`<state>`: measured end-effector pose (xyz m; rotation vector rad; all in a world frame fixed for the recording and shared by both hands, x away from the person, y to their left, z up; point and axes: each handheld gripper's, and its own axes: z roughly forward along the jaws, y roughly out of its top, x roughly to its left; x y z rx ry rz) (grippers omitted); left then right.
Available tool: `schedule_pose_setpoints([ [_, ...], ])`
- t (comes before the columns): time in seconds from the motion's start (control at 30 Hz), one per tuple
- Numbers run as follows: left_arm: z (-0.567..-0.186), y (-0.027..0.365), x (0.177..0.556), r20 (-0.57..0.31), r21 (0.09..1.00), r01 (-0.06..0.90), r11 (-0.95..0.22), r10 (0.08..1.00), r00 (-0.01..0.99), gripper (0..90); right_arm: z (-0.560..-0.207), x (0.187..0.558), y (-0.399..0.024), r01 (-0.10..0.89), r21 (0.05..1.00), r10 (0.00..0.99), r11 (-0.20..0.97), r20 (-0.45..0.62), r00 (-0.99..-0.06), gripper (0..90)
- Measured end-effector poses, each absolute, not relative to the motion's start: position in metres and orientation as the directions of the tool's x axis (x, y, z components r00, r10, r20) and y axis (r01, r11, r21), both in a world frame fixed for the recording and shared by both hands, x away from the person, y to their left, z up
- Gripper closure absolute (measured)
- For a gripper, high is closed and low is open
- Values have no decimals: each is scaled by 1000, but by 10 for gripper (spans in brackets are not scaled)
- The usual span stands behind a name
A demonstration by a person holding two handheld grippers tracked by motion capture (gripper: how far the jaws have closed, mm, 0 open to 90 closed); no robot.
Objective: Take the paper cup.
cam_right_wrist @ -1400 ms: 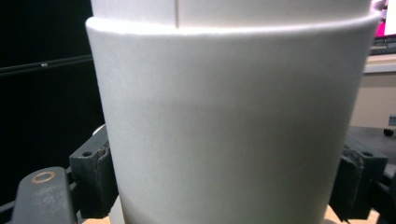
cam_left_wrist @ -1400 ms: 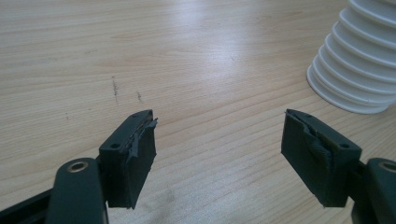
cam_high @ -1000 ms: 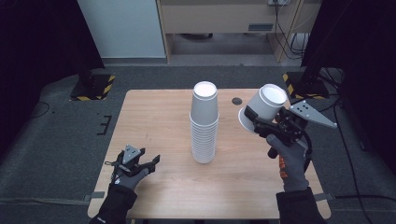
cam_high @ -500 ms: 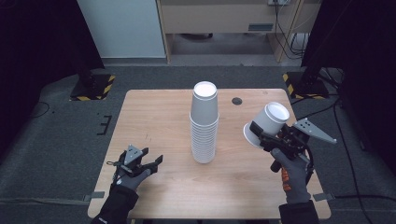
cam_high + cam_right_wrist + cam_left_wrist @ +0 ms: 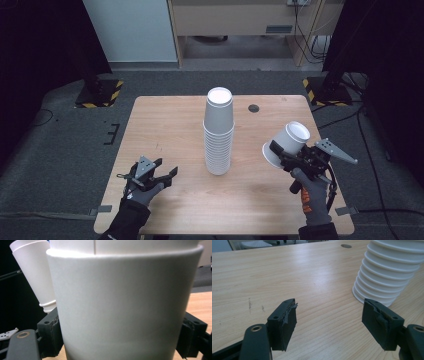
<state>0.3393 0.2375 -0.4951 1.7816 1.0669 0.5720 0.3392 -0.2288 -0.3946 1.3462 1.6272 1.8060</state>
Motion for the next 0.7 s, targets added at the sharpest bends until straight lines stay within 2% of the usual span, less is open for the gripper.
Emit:
schedule_pose_setpoints([
  [0.7, -489, 212, 330, -59, 909, 363, -206, 796, 602, 281, -421, 335, -228, 395, 854, 728, -340, 505, -464, 153],
])
